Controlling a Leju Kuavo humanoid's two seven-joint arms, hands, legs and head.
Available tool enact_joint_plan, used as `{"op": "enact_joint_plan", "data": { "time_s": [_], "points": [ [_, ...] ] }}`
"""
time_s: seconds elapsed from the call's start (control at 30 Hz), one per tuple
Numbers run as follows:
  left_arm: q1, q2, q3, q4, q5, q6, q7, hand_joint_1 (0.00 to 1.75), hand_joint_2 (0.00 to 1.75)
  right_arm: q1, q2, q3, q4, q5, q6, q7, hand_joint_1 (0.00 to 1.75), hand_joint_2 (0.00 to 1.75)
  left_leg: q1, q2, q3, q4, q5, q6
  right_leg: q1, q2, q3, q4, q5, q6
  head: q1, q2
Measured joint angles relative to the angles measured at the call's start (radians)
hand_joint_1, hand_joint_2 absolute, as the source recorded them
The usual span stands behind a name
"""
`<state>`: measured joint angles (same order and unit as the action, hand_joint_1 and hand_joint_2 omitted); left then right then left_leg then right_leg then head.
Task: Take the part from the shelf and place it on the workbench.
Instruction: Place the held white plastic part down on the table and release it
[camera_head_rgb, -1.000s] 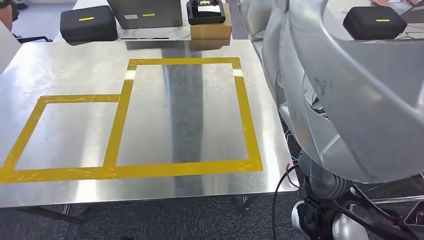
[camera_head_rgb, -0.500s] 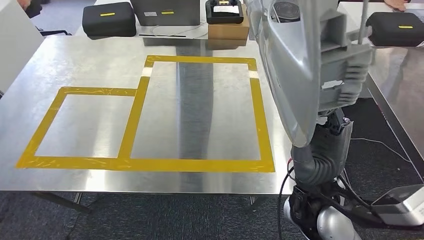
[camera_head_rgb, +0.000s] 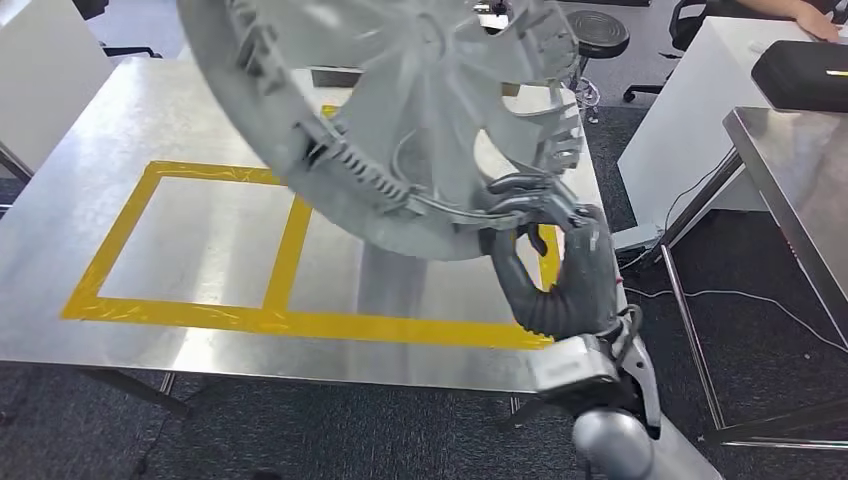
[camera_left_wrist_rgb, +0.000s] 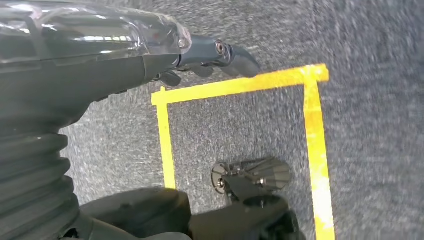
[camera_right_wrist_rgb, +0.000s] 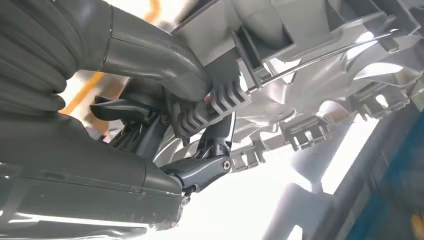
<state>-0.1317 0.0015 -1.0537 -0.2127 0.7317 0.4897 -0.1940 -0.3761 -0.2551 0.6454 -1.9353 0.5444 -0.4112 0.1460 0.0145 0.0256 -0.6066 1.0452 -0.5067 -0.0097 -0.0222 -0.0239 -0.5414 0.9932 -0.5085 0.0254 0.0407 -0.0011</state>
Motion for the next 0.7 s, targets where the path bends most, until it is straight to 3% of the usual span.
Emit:
{"op": "enact_joint_plan", "data": {
  "time_s": [0.03,0.1,0.2,0.4,0.7],
  "points": [
    [-0.008,-0.003,-0.008,0.000,-0.014,-0.009,0.011,0.00,1.75,-0.042,0.011,0.026,0.064,0.030,0.036,0.023,1.75,1.75,0.000,0.001,0.000,0.000,0.000,0.001,-0.001,0.000,0.000,-0.001,0.001,0.010,0.000,0.000],
    [-0.025,-0.010,-0.024,0.000,-0.040,-0.027,0.030,0.00,1.75,-0.120,0.039,0.081,0.204,0.072,0.102,0.048,1.75,1.75,0.001,0.002,0.000,0.000,0.002,0.002,0.000,-0.001,0.000,-0.001,0.001,0.017,-0.002,0.000],
    [-0.043,-0.019,-0.047,-0.001,-0.068,-0.046,0.050,0.00,1.75,-0.217,0.091,0.160,0.438,0.100,0.168,0.056,1.75,1.75,0.003,0.003,0.000,0.000,0.003,0.003,0.002,-0.002,0.000,0.001,0.001,0.018,-0.004,0.000],
    [-0.054,-0.023,-0.079,-0.001,-0.082,-0.052,0.058,0.00,1.75,-0.328,0.183,0.250,0.828,0.085,0.214,0.040,1.75,1.75,0.004,0.001,0.002,-0.002,0.004,0.002,0.004,-0.002,-0.001,0.003,0.000,0.017,-0.005,0.000],
    [-0.053,-0.022,-0.098,0.000,-0.085,-0.054,0.064,0.00,1.75,-0.374,0.239,0.290,1.085,0.036,0.215,0.011,1.75,1.75,0.004,-0.006,0.002,-0.003,0.003,0.001,0.003,-0.001,-0.001,0.002,-0.003,0.013,-0.003,0.000]
  ]
}}
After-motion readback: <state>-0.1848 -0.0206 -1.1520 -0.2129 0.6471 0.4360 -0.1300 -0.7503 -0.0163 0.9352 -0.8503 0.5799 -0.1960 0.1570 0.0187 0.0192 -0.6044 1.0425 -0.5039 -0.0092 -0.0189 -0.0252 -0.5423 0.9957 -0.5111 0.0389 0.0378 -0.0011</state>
